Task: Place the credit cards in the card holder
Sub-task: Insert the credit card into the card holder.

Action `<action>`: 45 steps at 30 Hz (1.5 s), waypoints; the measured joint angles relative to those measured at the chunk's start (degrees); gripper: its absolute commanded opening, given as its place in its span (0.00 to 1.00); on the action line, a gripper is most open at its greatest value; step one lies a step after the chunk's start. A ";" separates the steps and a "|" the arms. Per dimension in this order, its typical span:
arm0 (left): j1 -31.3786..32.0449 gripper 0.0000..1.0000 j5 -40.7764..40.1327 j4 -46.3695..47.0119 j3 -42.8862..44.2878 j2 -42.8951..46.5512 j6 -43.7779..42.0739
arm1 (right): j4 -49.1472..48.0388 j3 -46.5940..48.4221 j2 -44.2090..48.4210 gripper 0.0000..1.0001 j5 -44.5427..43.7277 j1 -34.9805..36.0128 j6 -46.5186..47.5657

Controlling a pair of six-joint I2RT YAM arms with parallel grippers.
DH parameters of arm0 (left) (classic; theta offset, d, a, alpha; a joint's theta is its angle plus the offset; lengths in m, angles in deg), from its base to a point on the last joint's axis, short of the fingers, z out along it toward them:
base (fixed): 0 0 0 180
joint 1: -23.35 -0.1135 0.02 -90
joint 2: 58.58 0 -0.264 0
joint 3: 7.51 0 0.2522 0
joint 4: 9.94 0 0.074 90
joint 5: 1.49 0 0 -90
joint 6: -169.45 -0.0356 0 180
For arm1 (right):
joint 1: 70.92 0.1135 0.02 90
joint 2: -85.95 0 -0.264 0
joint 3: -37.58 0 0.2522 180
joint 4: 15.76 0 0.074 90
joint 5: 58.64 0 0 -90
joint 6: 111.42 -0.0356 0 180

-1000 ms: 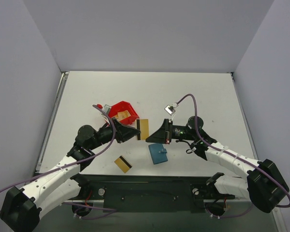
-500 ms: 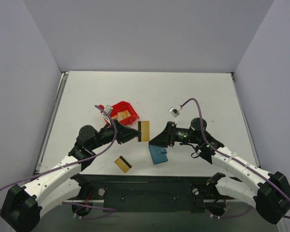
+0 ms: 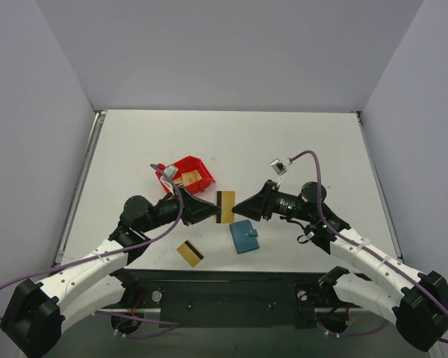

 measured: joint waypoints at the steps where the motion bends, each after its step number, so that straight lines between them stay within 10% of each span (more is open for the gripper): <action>1: 0.39 0.00 0.02 0.28 0.00 -0.17 0.07 | -0.74 -0.04 -0.31 0.47 -0.13 0.00 -0.44; 32: 2.49 0.00 -2.82 3.54 -0.04 -2.56 0.52 | -9.46 -0.04 -5.88 0.32 0.94 0.02 -5.77; 41: 2.49 0.00 -3.19 3.52 -0.09 -2.91 0.52 | -9.64 -0.04 -5.88 0.08 1.07 0.04 -6.03; 45: 2.49 0.43 -3.58 3.45 -0.31 -3.41 0.50 | -9.94 -0.04 -5.88 0.00 1.57 0.09 -6.19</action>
